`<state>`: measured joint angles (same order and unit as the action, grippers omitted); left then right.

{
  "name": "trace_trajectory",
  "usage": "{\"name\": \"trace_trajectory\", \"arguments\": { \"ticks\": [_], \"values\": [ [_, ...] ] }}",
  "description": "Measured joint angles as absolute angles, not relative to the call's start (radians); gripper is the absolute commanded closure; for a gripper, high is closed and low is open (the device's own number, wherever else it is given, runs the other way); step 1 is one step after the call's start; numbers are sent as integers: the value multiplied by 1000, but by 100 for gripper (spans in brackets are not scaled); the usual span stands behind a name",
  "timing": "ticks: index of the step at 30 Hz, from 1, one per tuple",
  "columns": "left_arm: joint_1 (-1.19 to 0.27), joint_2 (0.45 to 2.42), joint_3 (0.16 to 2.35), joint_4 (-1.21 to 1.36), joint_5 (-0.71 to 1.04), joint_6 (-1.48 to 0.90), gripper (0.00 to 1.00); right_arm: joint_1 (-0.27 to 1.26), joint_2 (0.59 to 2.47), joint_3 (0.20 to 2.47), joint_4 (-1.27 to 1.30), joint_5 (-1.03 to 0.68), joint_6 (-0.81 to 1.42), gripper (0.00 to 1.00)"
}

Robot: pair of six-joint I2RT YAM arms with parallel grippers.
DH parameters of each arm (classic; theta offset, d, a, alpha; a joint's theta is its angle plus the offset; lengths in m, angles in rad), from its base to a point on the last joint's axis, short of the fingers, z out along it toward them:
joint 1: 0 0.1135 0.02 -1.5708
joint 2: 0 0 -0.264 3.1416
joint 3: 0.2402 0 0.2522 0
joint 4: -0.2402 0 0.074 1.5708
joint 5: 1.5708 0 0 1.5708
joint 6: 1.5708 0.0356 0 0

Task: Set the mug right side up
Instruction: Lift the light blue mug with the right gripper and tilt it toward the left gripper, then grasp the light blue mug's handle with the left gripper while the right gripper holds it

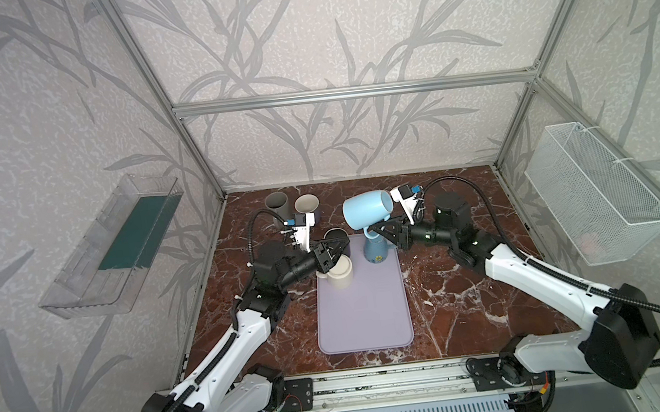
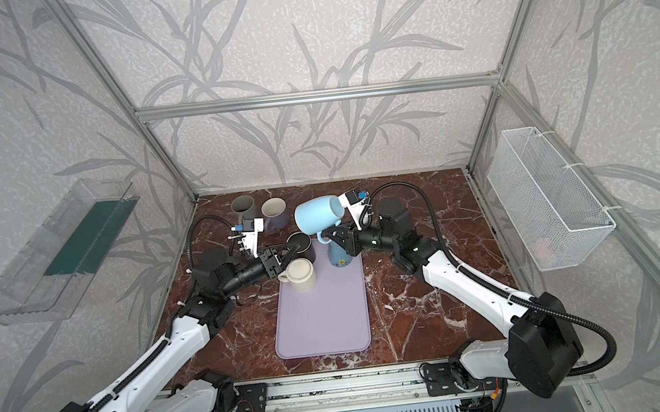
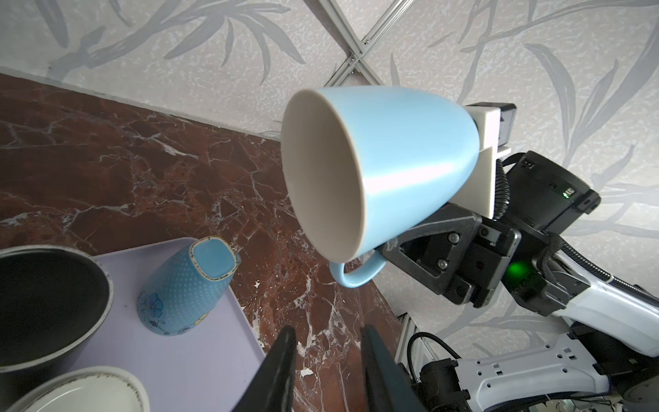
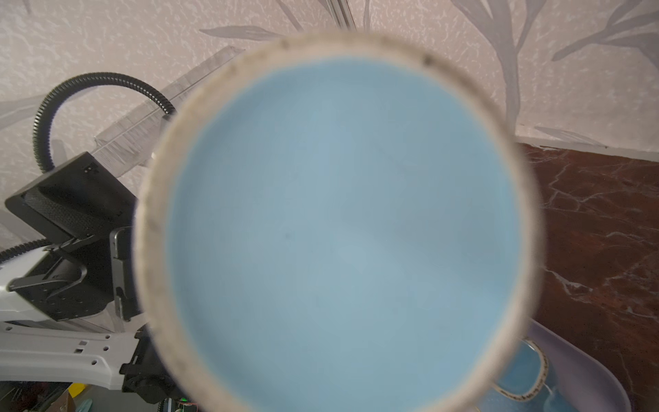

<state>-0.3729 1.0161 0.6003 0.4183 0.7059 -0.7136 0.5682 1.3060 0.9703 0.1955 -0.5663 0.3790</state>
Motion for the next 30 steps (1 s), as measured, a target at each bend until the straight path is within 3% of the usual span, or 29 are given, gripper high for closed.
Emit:
{"name": "trace_trajectory", "arguments": {
  "ticks": [30],
  "values": [
    [-417, 1141, 624, 653, 773, -761, 66, 583, 1357, 970, 378, -701, 535, 100]
  ]
}}
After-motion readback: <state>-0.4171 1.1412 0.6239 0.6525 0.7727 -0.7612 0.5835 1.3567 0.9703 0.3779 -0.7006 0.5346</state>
